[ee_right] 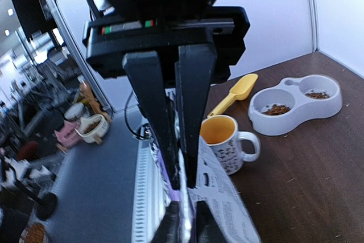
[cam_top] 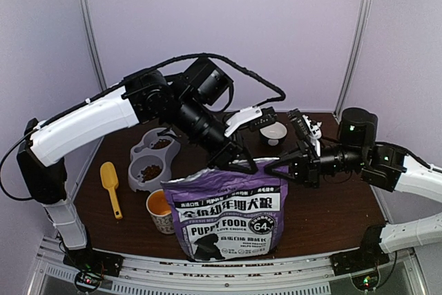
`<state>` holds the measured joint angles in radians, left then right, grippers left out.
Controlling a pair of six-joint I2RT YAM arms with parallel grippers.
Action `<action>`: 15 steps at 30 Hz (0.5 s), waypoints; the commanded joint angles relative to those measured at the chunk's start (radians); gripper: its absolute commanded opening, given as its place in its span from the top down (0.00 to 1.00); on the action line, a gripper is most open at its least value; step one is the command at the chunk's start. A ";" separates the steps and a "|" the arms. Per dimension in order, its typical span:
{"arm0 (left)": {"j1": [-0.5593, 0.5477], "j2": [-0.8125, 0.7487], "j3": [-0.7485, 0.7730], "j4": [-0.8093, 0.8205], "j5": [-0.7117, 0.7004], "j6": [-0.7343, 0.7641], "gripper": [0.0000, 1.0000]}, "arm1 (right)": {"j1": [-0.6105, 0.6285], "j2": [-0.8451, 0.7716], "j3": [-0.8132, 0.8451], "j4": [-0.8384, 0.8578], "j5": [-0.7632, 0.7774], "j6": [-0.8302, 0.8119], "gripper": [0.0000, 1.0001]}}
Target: Serve the pet food
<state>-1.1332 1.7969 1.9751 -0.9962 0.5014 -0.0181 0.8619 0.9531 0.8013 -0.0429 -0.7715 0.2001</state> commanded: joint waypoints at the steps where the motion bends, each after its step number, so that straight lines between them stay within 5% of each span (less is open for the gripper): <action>1: -0.007 0.009 0.039 0.001 0.025 -0.011 1.00 | 0.013 -0.001 0.033 0.041 0.013 0.006 1.00; 15: -0.015 -0.008 0.023 -0.179 -0.185 0.014 0.96 | 0.012 -0.130 -0.032 -0.071 0.350 -0.116 1.00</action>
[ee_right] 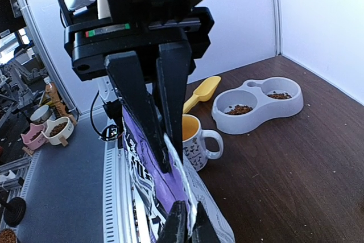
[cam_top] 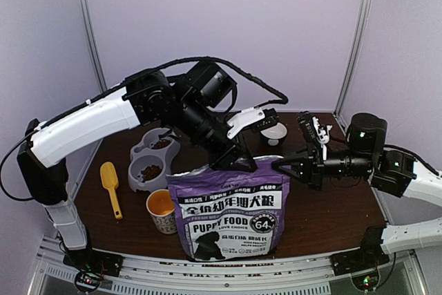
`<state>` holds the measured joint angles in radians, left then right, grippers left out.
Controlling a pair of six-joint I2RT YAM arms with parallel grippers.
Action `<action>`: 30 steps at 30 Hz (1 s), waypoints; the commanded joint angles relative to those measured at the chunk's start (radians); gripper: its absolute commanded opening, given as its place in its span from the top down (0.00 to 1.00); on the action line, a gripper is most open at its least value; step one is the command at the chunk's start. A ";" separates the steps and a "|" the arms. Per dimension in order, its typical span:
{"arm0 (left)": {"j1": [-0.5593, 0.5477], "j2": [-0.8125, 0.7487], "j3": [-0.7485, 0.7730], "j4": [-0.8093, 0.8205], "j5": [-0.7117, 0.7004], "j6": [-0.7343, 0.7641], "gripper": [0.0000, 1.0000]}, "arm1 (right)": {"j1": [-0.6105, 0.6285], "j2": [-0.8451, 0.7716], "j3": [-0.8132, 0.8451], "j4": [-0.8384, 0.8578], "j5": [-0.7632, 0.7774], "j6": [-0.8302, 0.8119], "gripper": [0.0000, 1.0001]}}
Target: Serve the pet food
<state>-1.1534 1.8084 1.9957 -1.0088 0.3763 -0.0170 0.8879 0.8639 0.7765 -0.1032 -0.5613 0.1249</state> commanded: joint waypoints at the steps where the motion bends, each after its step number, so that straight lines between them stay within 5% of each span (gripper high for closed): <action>1: 0.005 -0.023 0.001 -0.171 -0.066 0.014 0.96 | -0.014 -0.043 -0.010 -0.014 0.146 -0.043 1.00; 17: 0.006 -0.084 -0.055 -0.187 -0.136 0.001 1.00 | -0.014 -0.051 -0.024 -0.017 0.169 -0.057 1.00; 22: 0.007 -0.092 -0.069 -0.188 -0.158 -0.007 0.92 | -0.014 -0.056 -0.024 -0.014 0.167 -0.054 1.00; 30: 0.008 -0.120 -0.091 -0.179 -0.185 -0.009 1.00 | -0.013 -0.061 -0.028 -0.013 0.162 -0.051 1.00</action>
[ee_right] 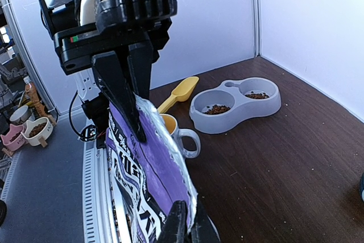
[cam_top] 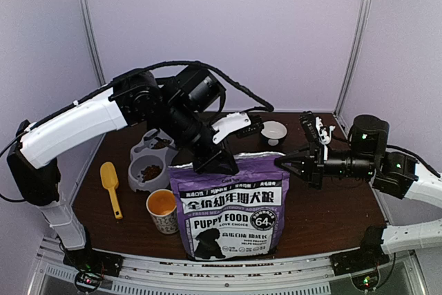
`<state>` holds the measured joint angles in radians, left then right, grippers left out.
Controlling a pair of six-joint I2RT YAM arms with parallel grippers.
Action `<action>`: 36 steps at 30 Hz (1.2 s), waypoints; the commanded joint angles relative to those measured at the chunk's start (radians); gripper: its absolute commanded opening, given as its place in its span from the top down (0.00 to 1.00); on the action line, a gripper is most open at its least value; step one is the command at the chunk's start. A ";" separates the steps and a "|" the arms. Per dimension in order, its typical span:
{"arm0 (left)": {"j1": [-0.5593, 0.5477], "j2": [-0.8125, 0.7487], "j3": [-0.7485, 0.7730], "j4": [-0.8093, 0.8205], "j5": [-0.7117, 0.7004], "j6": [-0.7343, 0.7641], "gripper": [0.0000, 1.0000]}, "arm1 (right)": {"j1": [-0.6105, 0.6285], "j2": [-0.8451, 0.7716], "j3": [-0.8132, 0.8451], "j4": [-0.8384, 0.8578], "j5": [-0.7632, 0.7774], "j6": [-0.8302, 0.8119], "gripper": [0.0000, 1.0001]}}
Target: Serve the pet food
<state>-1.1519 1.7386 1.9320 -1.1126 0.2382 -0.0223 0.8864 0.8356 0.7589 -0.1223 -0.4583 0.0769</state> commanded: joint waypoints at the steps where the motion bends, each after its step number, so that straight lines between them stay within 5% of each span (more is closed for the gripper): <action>1: 0.007 -0.053 -0.030 -0.076 -0.054 -0.005 1.00 | -0.012 -0.033 -0.011 0.005 0.060 -0.003 1.00; 4: 0.011 -0.069 -0.045 -0.076 -0.067 -0.015 0.88 | -0.011 -0.035 -0.012 0.004 0.062 -0.003 1.00; 7: 0.013 -0.083 -0.055 -0.075 -0.077 -0.018 1.00 | -0.011 -0.035 -0.011 0.004 0.060 -0.003 1.00; 13: 0.016 -0.097 -0.068 -0.067 -0.083 -0.022 1.00 | -0.012 -0.034 -0.010 0.006 0.060 -0.002 1.00; 17: 0.020 -0.106 -0.074 -0.067 -0.101 -0.026 0.85 | -0.012 -0.037 -0.010 0.004 0.060 -0.003 1.00; 19: 0.023 -0.112 -0.078 -0.067 -0.102 -0.027 0.99 | -0.012 -0.038 -0.008 0.001 0.061 -0.003 1.00; 25: 0.027 -0.129 -0.095 -0.066 -0.102 -0.024 1.00 | -0.012 -0.041 -0.009 -0.002 0.066 -0.005 1.00; 27: 0.030 -0.135 -0.101 -0.067 -0.114 -0.030 0.85 | -0.012 -0.041 -0.009 -0.002 0.067 -0.004 1.00; 29: 0.034 -0.143 -0.109 -0.067 -0.118 -0.030 0.81 | -0.012 -0.041 -0.012 -0.002 0.067 -0.004 1.00; 32: 0.038 -0.156 -0.118 -0.067 -0.120 -0.030 1.00 | -0.012 -0.040 -0.011 -0.004 0.067 -0.003 1.00; 36: 0.040 -0.166 -0.126 -0.067 -0.121 -0.030 1.00 | -0.012 -0.043 -0.011 -0.004 0.068 -0.004 1.00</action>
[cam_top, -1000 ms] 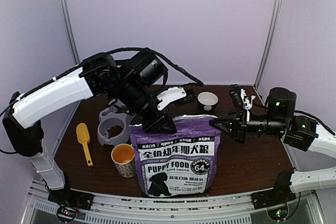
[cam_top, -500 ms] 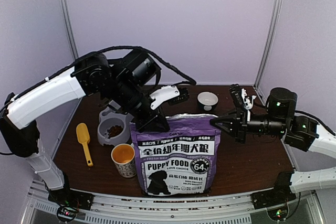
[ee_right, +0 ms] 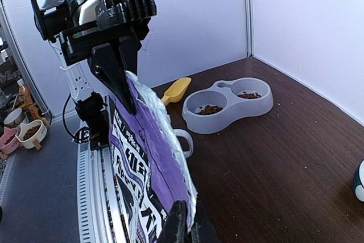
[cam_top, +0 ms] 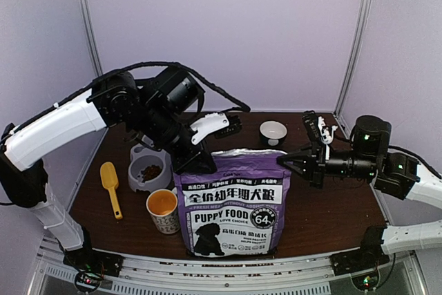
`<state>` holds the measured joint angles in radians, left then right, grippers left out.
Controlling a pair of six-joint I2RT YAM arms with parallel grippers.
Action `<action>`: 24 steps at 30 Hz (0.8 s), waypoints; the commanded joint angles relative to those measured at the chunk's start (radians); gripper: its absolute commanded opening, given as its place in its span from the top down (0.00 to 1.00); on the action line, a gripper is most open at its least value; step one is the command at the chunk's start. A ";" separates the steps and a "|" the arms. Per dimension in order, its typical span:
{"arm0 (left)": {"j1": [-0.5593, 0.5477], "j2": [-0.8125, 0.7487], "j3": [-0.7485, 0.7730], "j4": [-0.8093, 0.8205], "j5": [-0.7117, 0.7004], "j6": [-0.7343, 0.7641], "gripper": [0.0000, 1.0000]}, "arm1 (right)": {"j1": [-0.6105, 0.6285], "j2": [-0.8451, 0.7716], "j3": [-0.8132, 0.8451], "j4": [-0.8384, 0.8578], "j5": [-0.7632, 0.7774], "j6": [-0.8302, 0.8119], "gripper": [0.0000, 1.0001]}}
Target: Serve the pet food
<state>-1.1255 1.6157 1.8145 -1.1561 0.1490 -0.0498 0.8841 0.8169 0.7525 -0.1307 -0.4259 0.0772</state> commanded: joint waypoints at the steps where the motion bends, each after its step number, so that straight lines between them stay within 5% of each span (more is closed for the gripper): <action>1: 0.015 -0.046 -0.010 -0.024 -0.034 -0.003 1.00 | -0.010 -0.025 -0.003 0.004 0.037 -0.004 1.00; 3: 0.020 -0.051 -0.013 -0.030 -0.047 -0.004 1.00 | -0.010 -0.028 -0.001 0.000 0.038 -0.004 1.00; 6: 0.024 -0.061 -0.018 -0.029 -0.056 -0.007 0.68 | -0.010 -0.029 0.000 -0.003 0.035 -0.004 1.00; 11: 0.024 -0.022 0.002 0.043 0.034 -0.036 0.58 | -0.009 -0.031 0.006 -0.009 0.026 -0.002 1.00; 20: 0.004 0.136 0.121 0.115 0.153 -0.045 0.71 | -0.008 -0.033 0.008 -0.014 0.013 0.006 1.00; 21: 0.004 0.143 0.129 0.132 0.162 -0.046 0.75 | -0.008 -0.033 0.006 -0.012 0.013 0.006 1.00; 23: 0.004 0.150 0.132 0.160 0.189 -0.051 1.00 | -0.008 -0.036 0.000 -0.006 0.013 0.008 1.00; 24: 0.004 0.151 0.131 0.172 0.195 -0.053 1.00 | -0.008 -0.036 -0.001 -0.003 0.013 0.009 1.00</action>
<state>-1.1126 1.7435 1.9156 -1.0878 0.2680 -0.0933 0.8791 0.7986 0.7525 -0.1604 -0.4210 0.0784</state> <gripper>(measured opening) 0.069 0.002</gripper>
